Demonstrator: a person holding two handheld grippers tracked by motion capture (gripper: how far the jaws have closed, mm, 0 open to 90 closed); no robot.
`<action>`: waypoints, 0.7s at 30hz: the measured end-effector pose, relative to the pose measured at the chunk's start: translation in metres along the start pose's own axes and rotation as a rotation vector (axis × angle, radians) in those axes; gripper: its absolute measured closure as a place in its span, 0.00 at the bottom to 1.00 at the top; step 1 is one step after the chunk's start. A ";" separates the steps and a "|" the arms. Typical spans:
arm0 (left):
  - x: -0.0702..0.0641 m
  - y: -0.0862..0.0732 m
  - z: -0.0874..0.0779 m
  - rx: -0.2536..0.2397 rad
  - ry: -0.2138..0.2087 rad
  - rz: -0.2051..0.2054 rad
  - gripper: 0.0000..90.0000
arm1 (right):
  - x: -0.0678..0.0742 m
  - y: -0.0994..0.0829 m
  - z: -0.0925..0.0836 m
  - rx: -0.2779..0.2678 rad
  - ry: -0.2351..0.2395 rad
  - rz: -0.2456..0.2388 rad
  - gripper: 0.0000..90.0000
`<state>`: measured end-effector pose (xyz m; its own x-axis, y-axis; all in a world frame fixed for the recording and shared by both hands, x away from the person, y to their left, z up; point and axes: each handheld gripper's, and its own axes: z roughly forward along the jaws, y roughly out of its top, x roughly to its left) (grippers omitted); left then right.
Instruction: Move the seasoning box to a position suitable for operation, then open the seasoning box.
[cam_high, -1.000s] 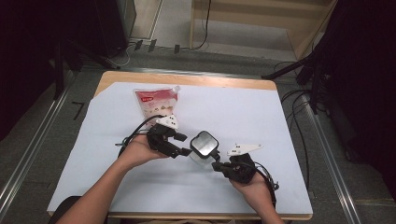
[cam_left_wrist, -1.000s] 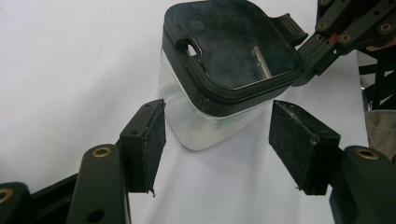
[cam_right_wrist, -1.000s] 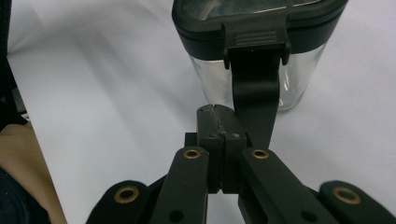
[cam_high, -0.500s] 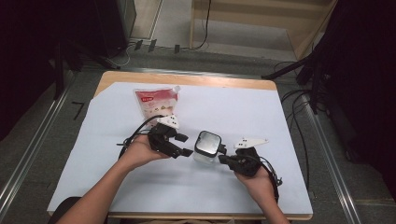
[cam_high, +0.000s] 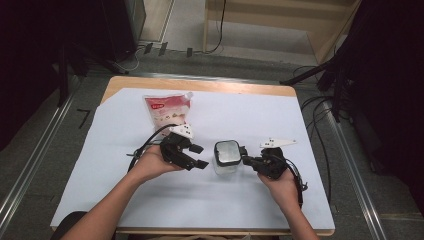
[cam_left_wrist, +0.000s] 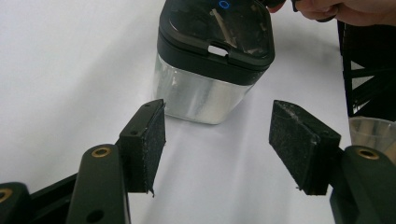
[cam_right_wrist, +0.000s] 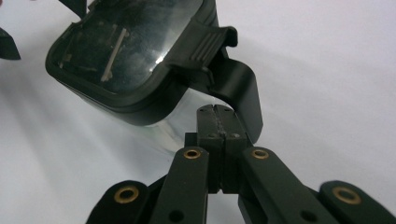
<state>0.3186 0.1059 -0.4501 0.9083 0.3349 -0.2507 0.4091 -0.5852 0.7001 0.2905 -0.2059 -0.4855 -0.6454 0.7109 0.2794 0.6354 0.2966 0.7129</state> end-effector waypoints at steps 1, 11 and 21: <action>-0.002 0.000 -0.001 0.003 0.005 0.009 0.41 | 0.001 0.000 -0.002 0.008 -0.009 -0.005 1.00; -0.005 0.000 0.000 -0.003 0.031 0.022 0.42 | -0.003 0.003 -0.025 -0.014 -0.045 0.019 1.00; 0.003 0.010 0.005 -0.018 0.005 0.019 0.39 | -0.016 0.012 -0.016 -0.020 -0.034 0.046 1.00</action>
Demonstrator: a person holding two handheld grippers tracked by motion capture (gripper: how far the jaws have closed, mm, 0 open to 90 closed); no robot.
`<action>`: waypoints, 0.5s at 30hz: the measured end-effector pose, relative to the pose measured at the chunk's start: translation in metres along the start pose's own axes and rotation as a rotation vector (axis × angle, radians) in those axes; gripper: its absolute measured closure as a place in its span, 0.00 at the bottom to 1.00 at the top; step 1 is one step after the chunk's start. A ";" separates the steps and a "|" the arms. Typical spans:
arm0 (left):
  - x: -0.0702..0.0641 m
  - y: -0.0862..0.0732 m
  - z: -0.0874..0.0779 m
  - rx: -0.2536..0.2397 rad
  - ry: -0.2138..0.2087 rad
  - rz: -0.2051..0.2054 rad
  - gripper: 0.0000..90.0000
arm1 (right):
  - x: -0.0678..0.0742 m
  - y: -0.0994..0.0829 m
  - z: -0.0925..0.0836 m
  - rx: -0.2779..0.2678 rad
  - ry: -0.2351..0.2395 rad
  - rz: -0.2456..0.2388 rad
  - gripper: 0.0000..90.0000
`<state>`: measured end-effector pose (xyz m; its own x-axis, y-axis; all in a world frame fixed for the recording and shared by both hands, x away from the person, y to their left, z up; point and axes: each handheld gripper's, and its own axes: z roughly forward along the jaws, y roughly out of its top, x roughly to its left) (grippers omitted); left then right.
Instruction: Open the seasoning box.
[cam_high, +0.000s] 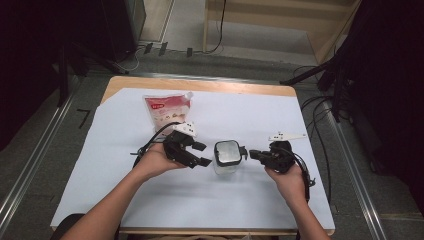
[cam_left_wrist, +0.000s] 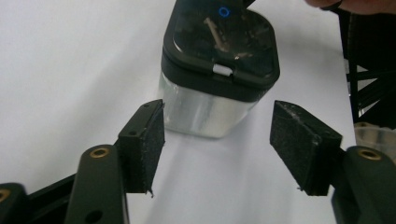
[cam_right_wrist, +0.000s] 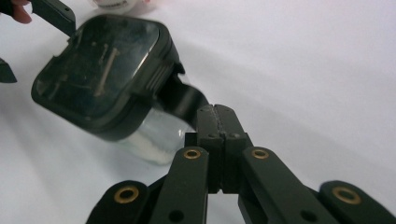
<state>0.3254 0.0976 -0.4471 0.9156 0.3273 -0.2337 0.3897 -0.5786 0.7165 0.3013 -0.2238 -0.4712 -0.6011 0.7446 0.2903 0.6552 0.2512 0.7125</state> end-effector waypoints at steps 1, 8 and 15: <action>0.001 0.002 0.000 -0.004 -0.002 0.005 0.38 | -0.001 0.001 0.001 0.004 0.005 -0.003 1.00; 0.006 0.014 0.003 -0.014 -0.016 0.027 0.32 | -0.004 0.006 0.010 0.024 0.030 0.019 1.00; 0.000 0.013 0.013 0.023 -0.003 0.037 0.28 | -0.001 0.006 0.010 0.014 0.007 0.008 1.00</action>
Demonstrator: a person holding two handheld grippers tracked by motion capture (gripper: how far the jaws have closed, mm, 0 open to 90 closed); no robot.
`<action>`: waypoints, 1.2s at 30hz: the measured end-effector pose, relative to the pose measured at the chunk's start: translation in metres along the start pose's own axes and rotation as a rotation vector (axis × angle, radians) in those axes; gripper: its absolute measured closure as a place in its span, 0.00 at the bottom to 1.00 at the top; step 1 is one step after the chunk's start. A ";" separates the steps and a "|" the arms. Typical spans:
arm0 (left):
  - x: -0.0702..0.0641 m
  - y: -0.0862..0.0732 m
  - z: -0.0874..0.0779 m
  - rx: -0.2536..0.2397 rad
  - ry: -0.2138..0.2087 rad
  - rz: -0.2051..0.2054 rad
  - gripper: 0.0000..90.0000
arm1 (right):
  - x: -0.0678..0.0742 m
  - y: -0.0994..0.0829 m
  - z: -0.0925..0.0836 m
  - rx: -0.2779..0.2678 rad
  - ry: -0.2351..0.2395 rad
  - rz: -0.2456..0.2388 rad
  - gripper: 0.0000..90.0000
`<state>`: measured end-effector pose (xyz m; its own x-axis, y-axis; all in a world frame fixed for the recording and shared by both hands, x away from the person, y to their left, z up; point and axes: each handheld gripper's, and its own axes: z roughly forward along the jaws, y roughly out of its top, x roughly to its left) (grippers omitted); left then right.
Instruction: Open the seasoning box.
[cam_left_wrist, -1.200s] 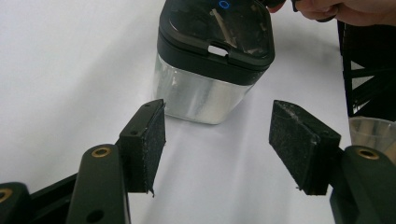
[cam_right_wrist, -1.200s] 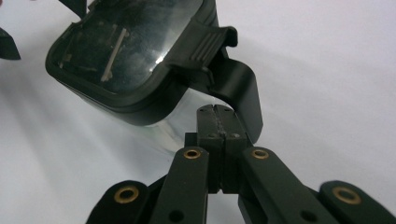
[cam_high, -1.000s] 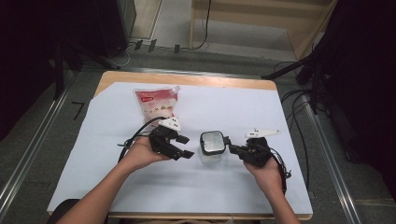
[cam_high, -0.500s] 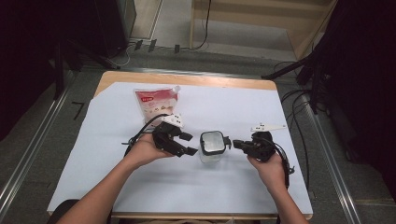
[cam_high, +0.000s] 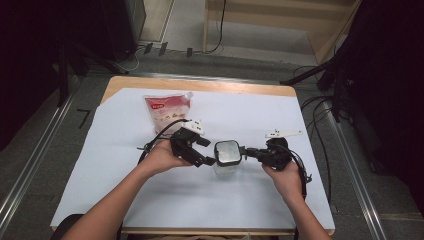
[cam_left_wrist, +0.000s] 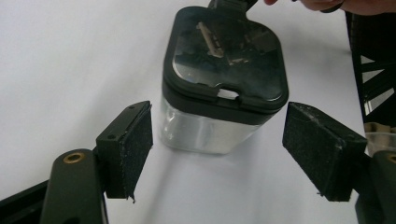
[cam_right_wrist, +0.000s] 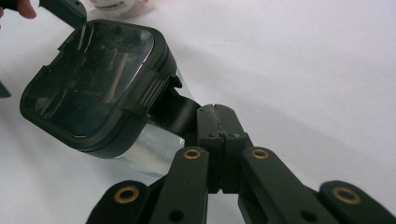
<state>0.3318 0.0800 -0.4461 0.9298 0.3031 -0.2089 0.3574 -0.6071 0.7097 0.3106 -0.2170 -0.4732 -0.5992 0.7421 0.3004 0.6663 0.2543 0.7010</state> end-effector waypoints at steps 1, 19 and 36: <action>-0.001 0.000 0.002 0.008 -0.008 0.001 0.28 | 0.000 0.000 0.000 0.002 -0.002 -0.001 1.00; -0.006 0.001 0.034 0.020 0.030 0.016 0.18 | -0.002 -0.001 0.002 -0.001 0.001 0.008 1.00; -0.006 0.011 0.032 0.036 0.041 0.027 0.18 | -0.002 -0.004 0.004 -0.002 0.008 0.023 1.00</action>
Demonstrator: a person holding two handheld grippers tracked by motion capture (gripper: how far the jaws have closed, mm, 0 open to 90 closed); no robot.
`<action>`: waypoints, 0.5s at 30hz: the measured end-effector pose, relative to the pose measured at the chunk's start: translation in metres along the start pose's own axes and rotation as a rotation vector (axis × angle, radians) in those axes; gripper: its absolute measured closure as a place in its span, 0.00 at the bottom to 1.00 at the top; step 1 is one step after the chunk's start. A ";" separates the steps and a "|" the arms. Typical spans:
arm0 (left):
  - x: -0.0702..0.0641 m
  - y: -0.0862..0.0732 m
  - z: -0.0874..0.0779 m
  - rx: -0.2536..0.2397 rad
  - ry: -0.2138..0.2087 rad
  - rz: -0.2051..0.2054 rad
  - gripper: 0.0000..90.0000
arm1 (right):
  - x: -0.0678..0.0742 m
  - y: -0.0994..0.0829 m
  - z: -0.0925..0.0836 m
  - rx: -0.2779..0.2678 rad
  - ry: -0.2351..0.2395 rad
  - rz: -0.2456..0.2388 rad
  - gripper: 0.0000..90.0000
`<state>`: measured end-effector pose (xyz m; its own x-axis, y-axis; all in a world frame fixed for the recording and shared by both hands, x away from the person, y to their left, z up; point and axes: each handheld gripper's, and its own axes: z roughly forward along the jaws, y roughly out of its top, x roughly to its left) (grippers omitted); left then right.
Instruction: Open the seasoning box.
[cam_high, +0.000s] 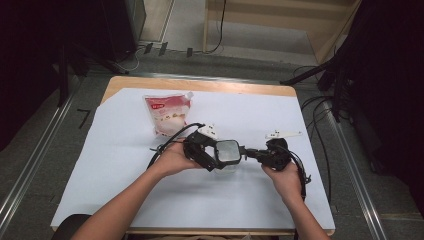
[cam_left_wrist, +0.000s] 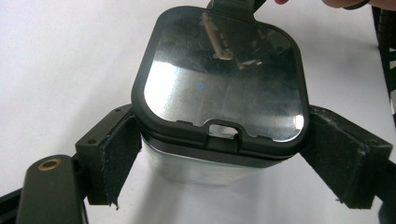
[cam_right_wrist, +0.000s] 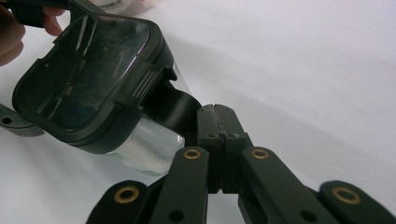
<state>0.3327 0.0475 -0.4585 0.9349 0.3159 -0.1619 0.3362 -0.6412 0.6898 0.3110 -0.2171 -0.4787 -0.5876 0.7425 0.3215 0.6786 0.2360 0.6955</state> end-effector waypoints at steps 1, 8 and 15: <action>0.000 0.000 -0.001 -0.001 0.003 0.002 0.18 | 0.000 0.000 0.000 0.004 -0.001 0.001 1.00; -0.003 0.003 -0.004 -0.010 0.019 0.027 0.19 | 0.000 -0.001 0.000 0.009 -0.003 0.003 1.00; -0.003 0.008 -0.010 0.012 0.025 0.041 0.19 | 0.001 -0.002 0.000 0.010 0.007 0.003 1.00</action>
<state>0.3314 0.0483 -0.4460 0.9447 0.3066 -0.1160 0.2993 -0.6625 0.6867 0.3094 -0.2165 -0.4800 -0.5884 0.7389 0.3283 0.6849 0.2397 0.6881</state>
